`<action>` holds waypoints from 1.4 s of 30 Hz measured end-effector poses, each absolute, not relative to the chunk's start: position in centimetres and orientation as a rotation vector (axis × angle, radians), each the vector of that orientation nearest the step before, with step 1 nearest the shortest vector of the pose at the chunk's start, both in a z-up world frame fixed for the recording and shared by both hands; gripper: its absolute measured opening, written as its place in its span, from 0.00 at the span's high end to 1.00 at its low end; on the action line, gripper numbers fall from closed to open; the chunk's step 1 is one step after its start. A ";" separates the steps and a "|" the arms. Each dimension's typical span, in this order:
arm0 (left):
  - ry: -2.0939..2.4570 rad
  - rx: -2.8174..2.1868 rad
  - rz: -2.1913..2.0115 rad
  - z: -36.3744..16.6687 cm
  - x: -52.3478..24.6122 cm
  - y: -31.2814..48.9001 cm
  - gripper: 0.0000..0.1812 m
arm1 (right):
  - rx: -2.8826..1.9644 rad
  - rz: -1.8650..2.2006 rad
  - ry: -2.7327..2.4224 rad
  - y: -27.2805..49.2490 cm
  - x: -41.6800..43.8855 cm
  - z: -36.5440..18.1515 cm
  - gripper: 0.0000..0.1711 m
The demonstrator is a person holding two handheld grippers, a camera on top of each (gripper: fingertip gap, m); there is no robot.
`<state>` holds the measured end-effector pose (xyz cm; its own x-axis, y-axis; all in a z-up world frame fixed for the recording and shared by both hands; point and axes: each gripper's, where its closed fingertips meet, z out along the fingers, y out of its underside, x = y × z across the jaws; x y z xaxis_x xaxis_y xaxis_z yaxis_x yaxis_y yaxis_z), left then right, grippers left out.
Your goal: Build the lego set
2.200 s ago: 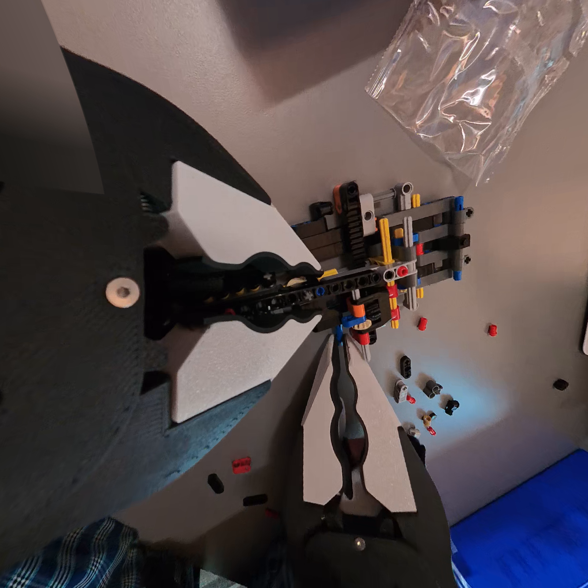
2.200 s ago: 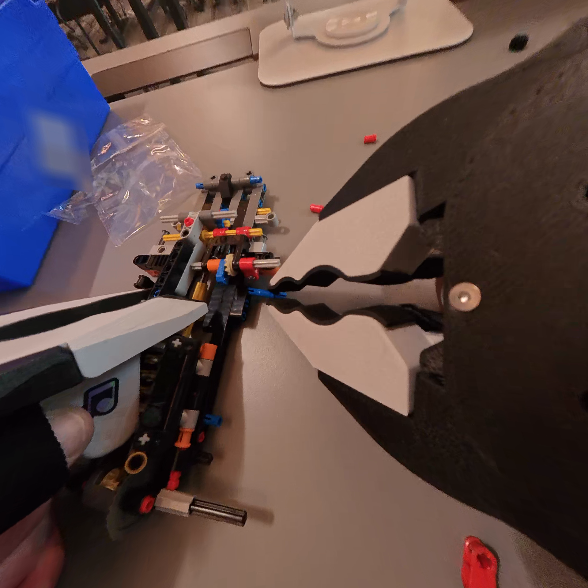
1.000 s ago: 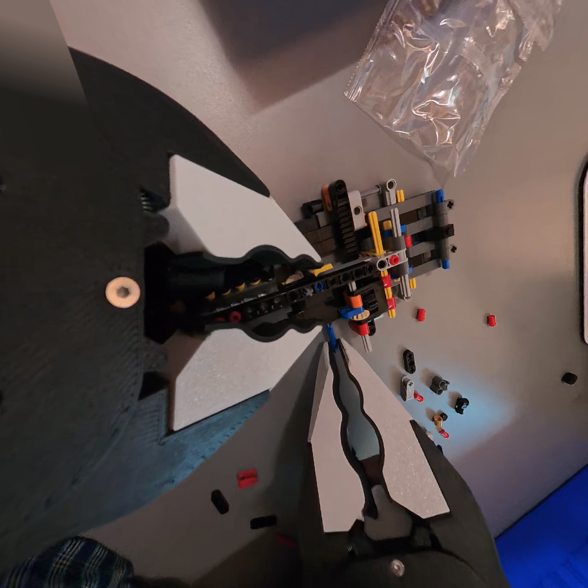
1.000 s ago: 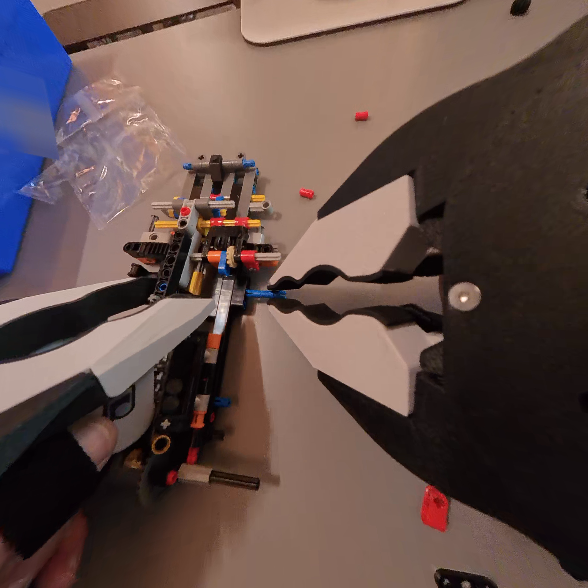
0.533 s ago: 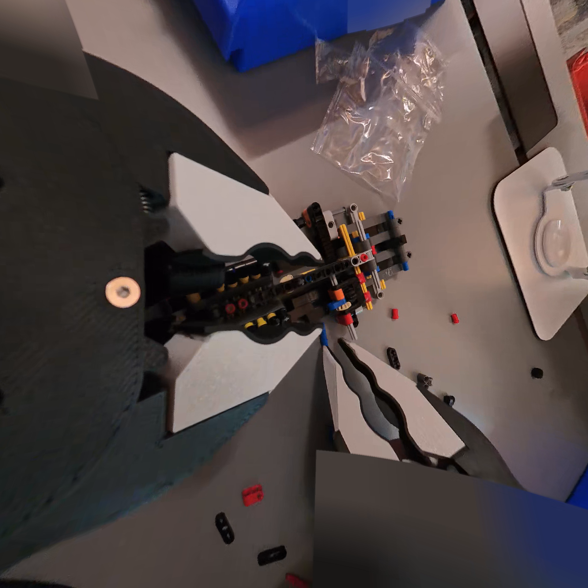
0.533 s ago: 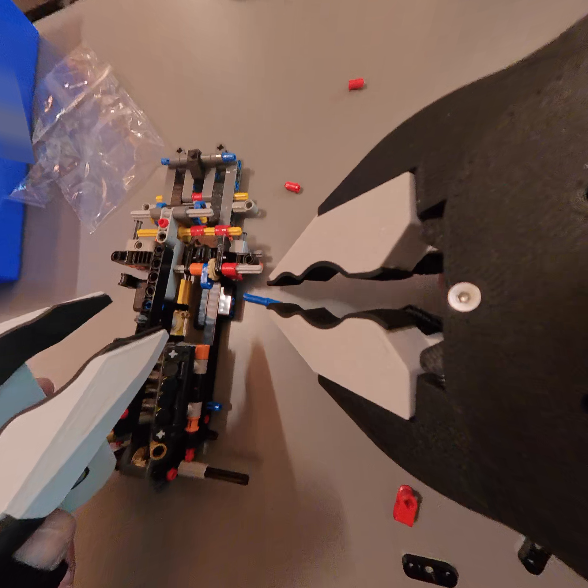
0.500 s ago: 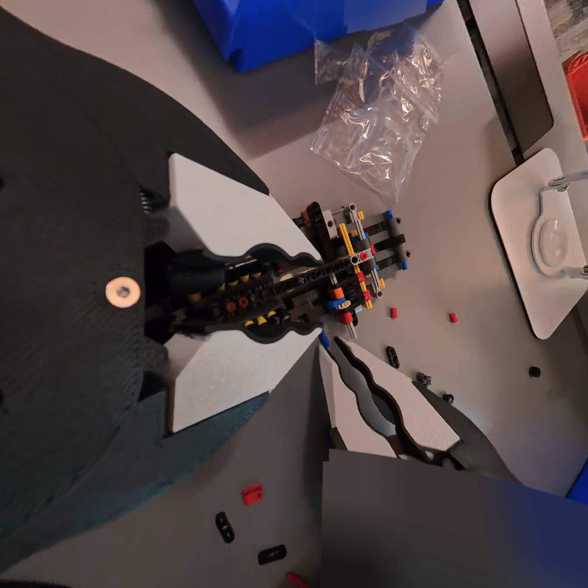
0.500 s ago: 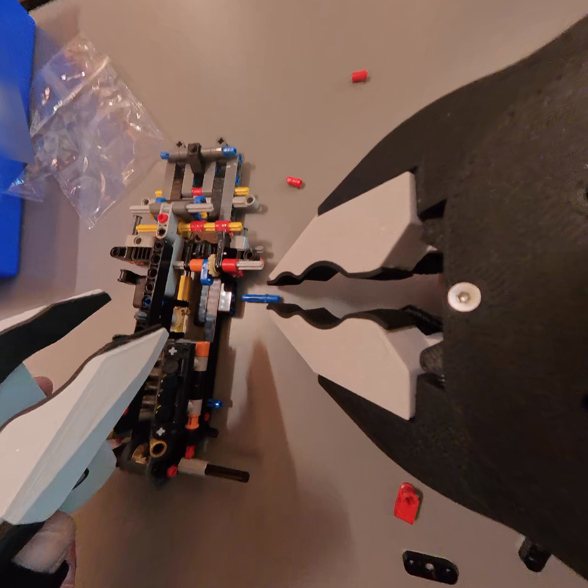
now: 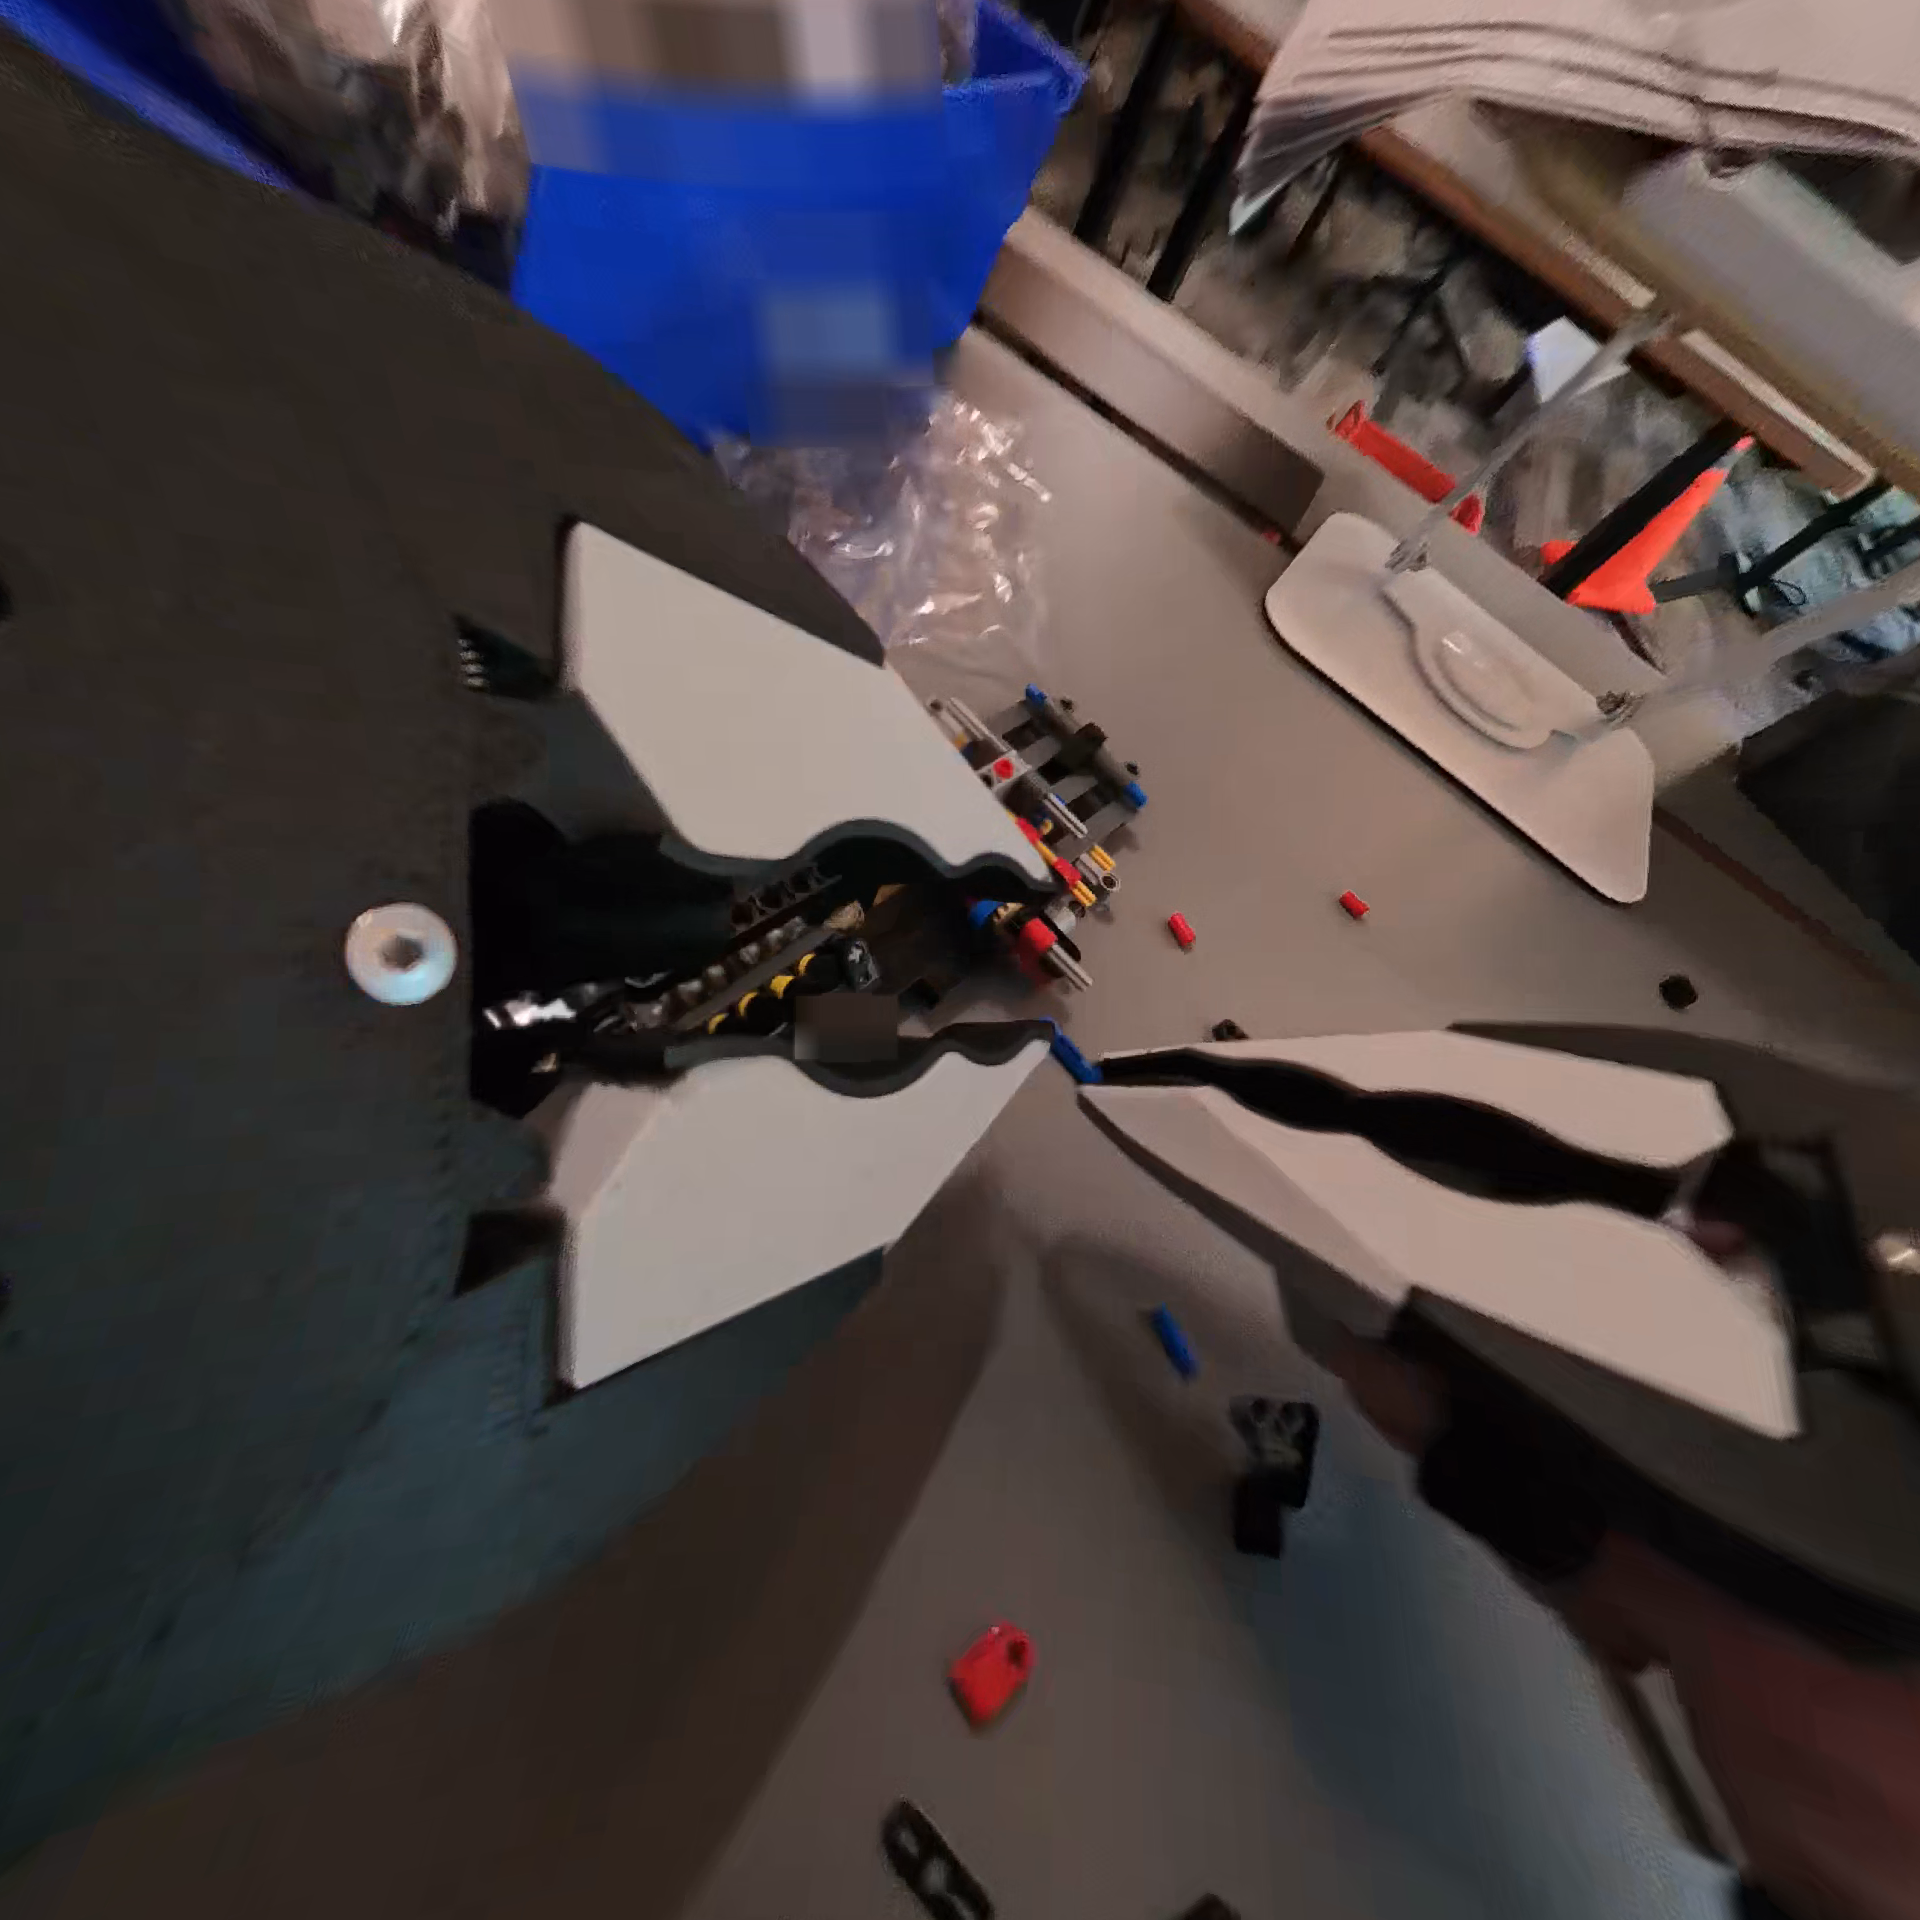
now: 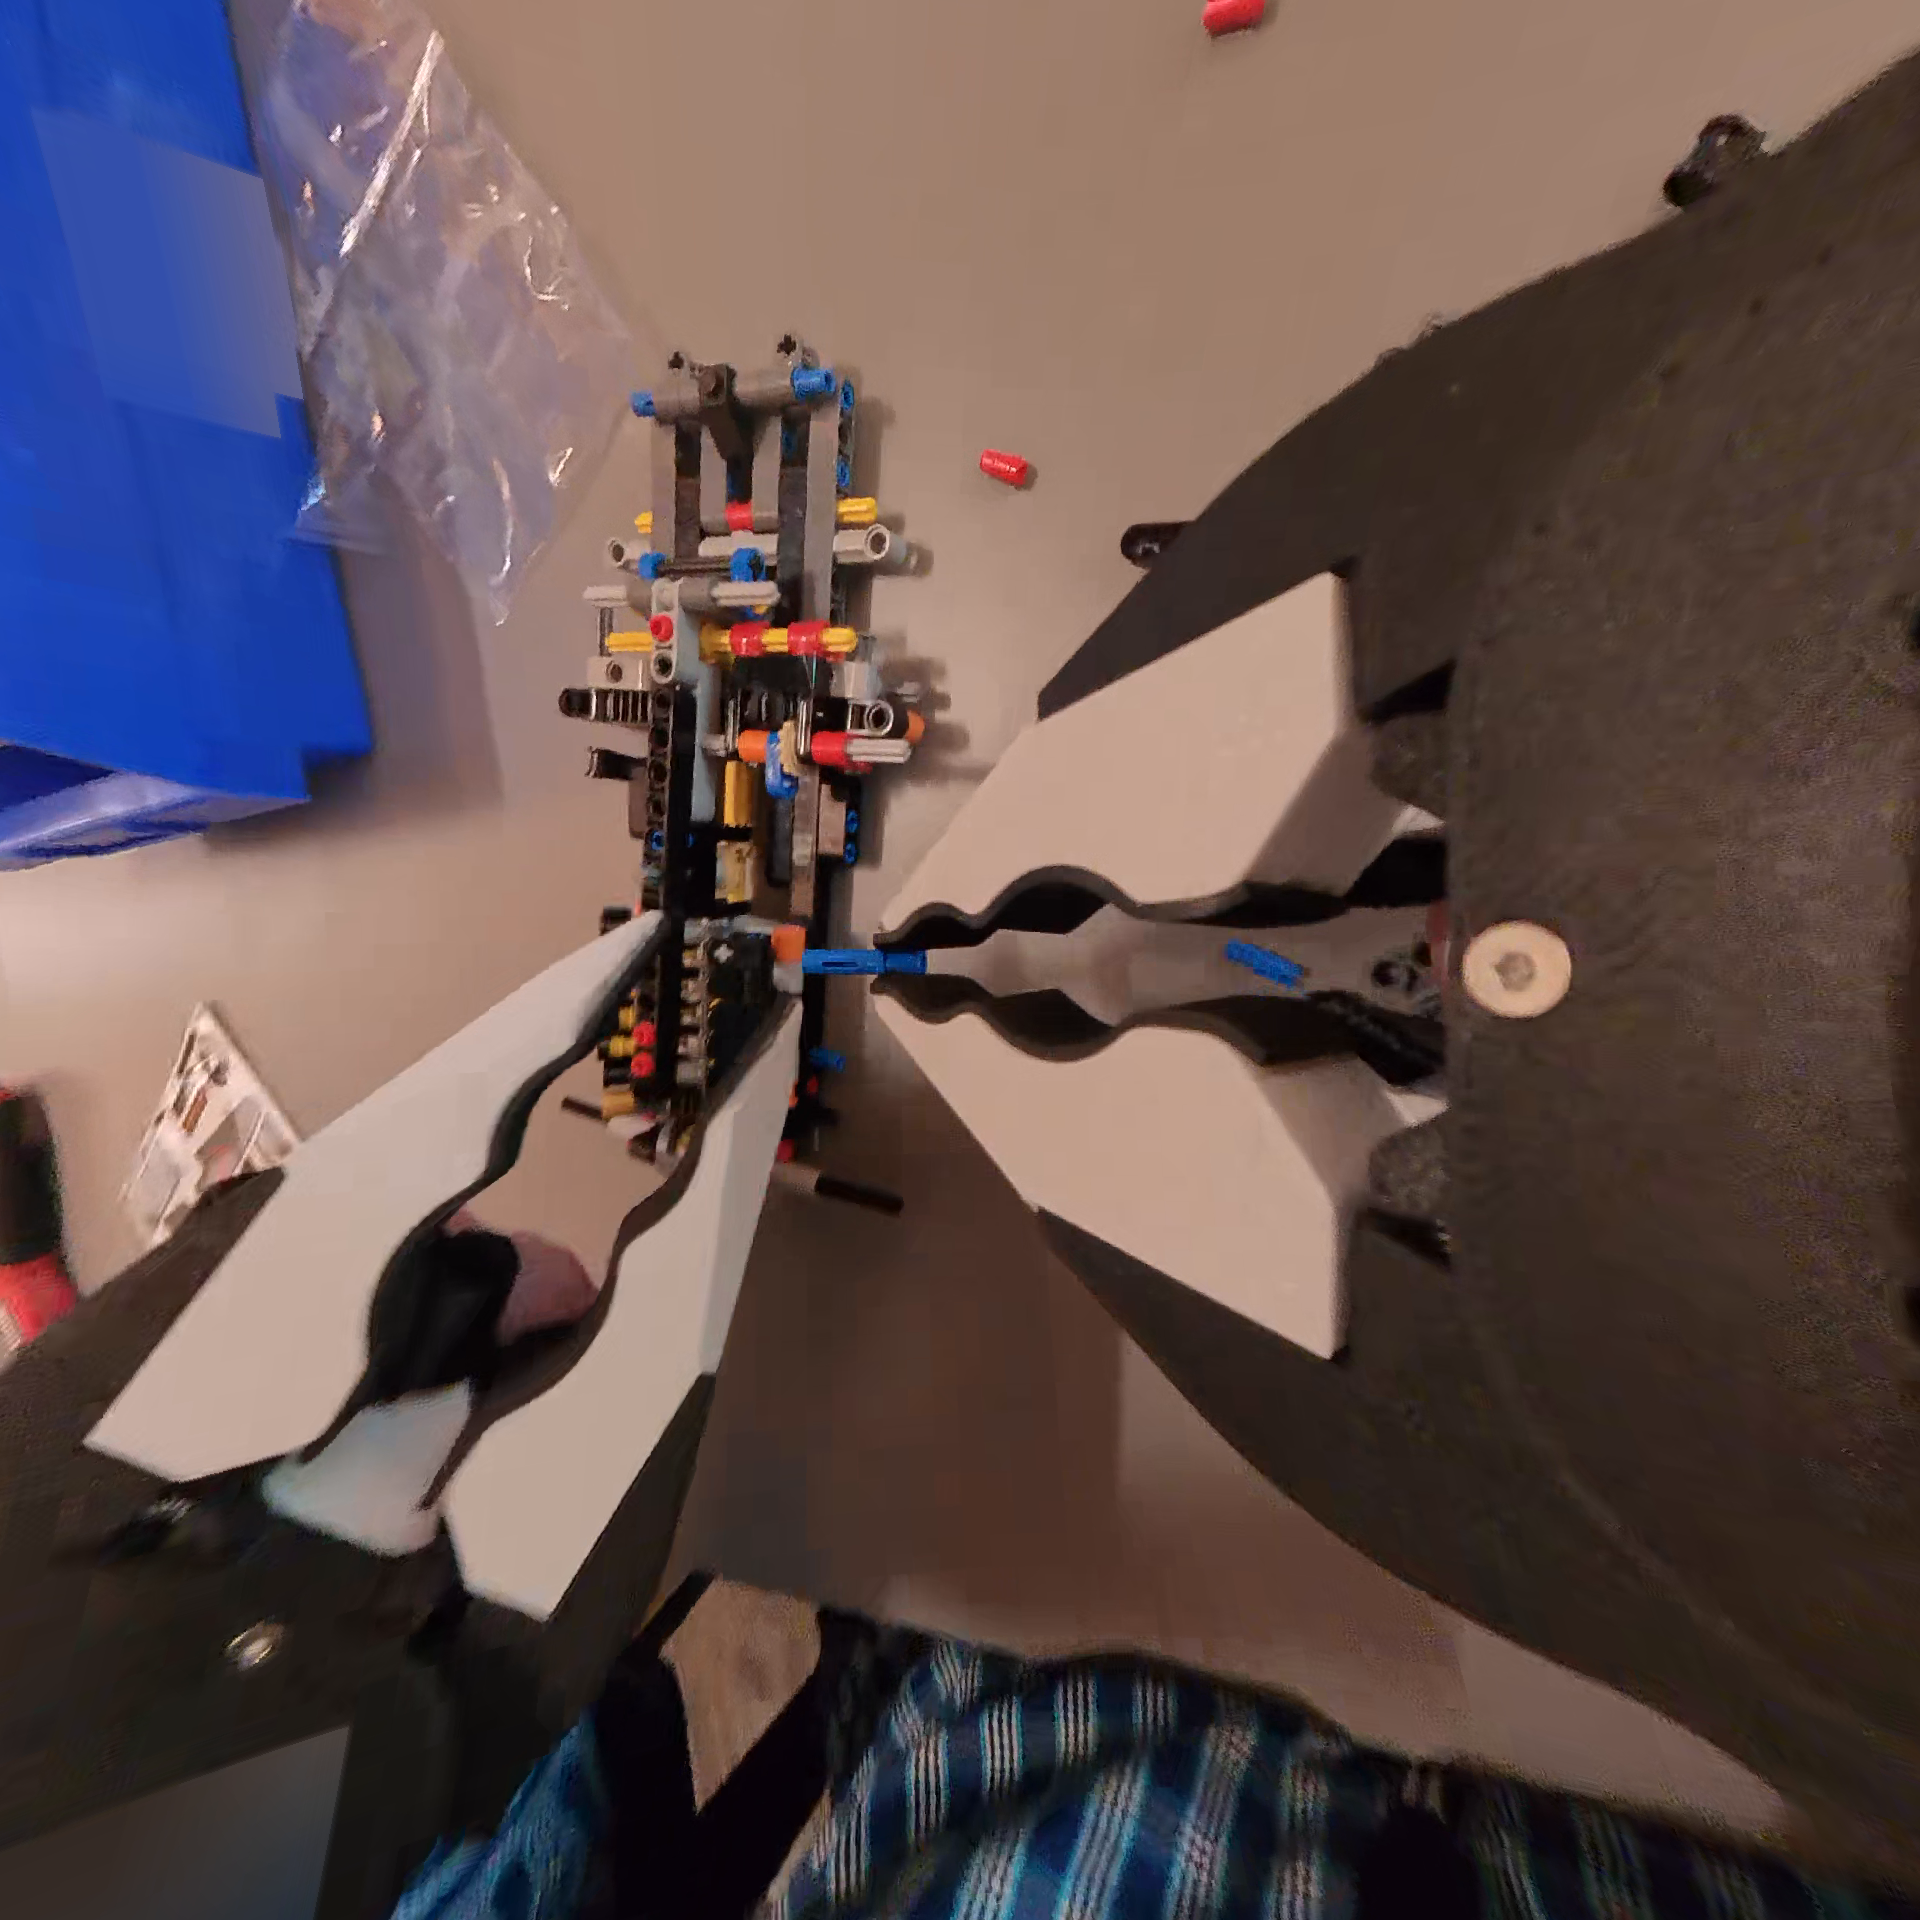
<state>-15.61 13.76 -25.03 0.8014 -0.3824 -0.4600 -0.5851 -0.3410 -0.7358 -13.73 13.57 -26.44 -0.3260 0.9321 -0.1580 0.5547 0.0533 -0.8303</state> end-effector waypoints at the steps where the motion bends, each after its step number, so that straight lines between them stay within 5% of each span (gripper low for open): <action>1: 0.775 -1.960 0.289 -25.1 -15.4 13.7 0.87 | -1.483 1.209 -1.912 13.5 -13.5 -26.1 0.99; 13: 0.997 -1.786 0.390 -24.5 -12.4 12.7 0.98 | -1.477 1.392 -1.957 12.3 -12.2 -24.6 0.99; 21: 0.915 -1.755 0.351 -23.6 -12.4 12.6 0.91 | -1.475 1.498 -1.903 12.3 -12.0 -23.6 0.99; 36: 0.863 -1.705 0.362 -22.8 -12.0 12.8 0.98 | -1.489 1.580 -1.805 12.9 -12.1 -22.8 0.93; 42: 0.866 -1.699 0.371 -22.8 -12.0 12.8 0.98 | -1.475 1.627 -1.793 12.4 -12.2 -22.6 0.99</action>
<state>-11.96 12.83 -22.79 0.6791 -0.3539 -0.6431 -0.7095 -0.0921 -0.6986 -12.16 12.38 -22.64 -0.4247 0.8158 -0.3926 0.4693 -0.1724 -0.8660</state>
